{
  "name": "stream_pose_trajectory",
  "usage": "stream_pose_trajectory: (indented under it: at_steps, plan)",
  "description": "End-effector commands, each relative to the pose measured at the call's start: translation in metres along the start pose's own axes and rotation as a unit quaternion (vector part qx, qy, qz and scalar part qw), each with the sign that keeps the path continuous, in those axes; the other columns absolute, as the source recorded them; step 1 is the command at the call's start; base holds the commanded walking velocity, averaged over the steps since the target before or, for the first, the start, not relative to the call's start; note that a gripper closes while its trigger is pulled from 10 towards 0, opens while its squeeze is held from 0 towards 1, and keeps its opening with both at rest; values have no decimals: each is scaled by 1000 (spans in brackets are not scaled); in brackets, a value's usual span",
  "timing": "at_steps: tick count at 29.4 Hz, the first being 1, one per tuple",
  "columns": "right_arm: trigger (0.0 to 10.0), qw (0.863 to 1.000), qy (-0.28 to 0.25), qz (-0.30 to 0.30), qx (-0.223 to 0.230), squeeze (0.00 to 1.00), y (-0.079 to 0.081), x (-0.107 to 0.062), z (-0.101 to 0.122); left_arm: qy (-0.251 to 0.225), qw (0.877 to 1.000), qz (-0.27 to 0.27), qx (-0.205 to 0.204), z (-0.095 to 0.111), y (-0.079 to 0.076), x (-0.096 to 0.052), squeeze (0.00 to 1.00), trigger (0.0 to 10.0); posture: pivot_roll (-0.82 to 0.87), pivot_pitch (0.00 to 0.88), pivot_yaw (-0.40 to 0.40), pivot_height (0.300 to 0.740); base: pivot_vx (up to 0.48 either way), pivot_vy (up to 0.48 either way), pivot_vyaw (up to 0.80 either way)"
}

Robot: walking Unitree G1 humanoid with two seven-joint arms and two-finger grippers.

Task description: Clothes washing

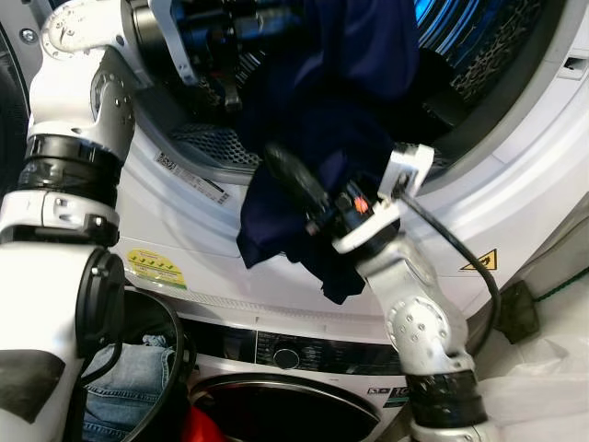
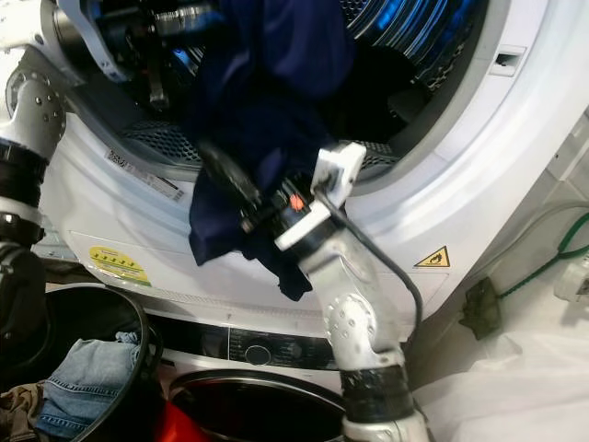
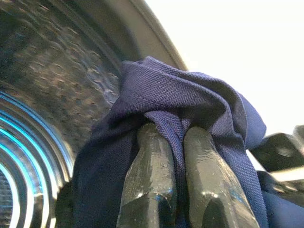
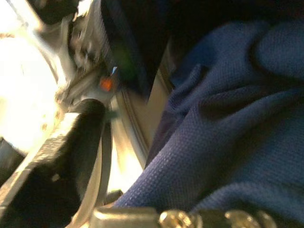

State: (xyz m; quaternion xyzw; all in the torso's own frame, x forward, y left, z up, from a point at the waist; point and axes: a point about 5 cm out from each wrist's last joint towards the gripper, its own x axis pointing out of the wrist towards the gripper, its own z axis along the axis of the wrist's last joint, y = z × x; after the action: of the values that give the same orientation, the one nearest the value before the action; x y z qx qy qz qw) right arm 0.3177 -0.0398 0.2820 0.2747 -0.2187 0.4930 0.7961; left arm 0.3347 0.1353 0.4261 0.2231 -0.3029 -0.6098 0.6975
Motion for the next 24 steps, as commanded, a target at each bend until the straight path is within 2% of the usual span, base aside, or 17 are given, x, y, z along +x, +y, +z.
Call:
stream_pose_trajectory:
  at_steps: [1,5,7,11,12,18,22,23,24]
  plan:
    - [10000,999,-35,-12,-3,0,-2,9,12,2,999,-29,27,13,-3,0,0,10000,105,0,-34,740,0,0,0]
    - [10000,996,-71,-45,-2,0,-12,23,28,21,999,-22,39,14,-3,-2,0,10000,103,0,-31,740,0,0,0]
    - [10000,996,-73,-46,-1,0,-13,24,30,21,999,-21,41,14,-3,-2,0,10000,103,0,-31,740,0,0,0]
    - [10000,994,-87,-68,-22,0,-21,32,40,6,998,24,60,23,4,-3,0,10000,112,0,-35,740,0,0,0]
    - [10000,992,-90,-80,-25,0,-25,34,41,4,996,46,75,29,8,-5,0,10000,112,0,-34,740,0,0,0]
    - [10000,990,-86,-103,-30,0,-32,37,40,8,990,92,107,38,15,-9,0,10000,113,0,-35,740,0,0,0]
    - [10000,990,-71,-118,-42,0,-38,36,34,59,983,99,144,38,16,-12,0,10000,119,0,-39,740,0,0,0]
    - [10000,989,-69,-123,-43,0,-39,36,33,100,975,105,166,32,16,-14,0,10000,120,0,-41,740,0,0,0]
    - [10000,989,-68,-125,-43,0,-40,36,33,113,973,108,169,29,16,-14,173,10000,120,0,-41,740,0,0,0]
